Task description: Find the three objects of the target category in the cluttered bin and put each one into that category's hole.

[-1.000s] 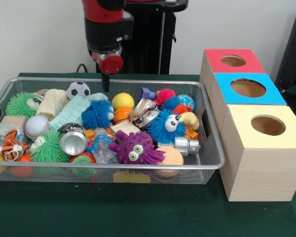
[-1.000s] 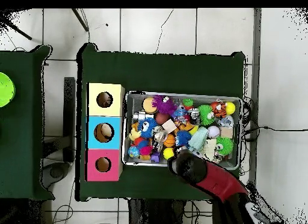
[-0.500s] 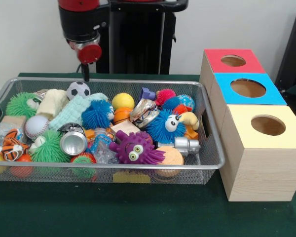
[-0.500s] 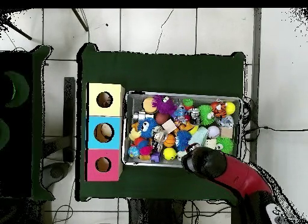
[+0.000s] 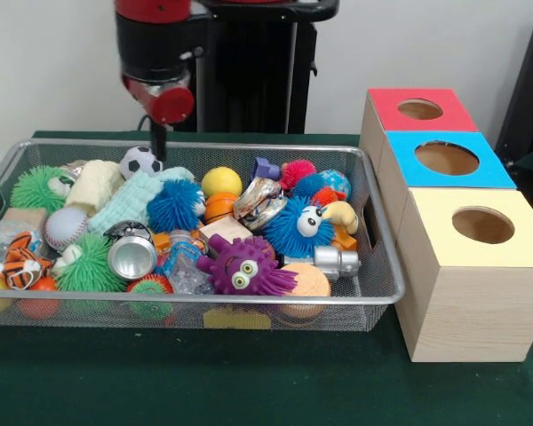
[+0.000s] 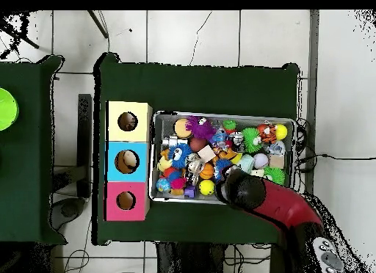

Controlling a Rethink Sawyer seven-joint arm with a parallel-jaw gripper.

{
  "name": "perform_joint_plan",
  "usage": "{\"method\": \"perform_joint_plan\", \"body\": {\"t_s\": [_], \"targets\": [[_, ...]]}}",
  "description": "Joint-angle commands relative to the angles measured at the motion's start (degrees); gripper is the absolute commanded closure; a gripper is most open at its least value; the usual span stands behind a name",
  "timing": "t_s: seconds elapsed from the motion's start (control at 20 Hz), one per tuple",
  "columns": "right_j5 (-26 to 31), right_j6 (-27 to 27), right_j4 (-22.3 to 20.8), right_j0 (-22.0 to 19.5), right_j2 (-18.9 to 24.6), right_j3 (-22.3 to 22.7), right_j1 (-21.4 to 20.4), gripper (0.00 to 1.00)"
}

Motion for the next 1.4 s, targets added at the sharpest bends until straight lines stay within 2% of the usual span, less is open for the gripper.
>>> {"method": "perform_joint_plan", "body": {"t_s": [0.05,0.15,0.35,0.55,0.7,0.9,1.1,1.4], "targets": [[-12.7,18.4,8.2,5.6,3.5,9.9,4.7,1.00],[-15.1,18.7,10.3,5.4,3.7,11.5,5.6,1.00],[-16.6,14.6,12.6,3.6,5.0,12.1,6.6,1.00],[-18.9,11.3,12.7,2.0,6.2,10.4,9.5,1.00],[-22.2,11.4,13.0,2.3,6.8,9.1,12.2,1.00],[-22.0,11.0,13.4,2.9,6.8,8.8,12.6,1.00],[-22.0,9.1,12.6,0.8,7.8,9.4,13.0,1.00],[-14.7,1.2,8.5,-7.4,9.6,9.6,9.5,1.00]]}}
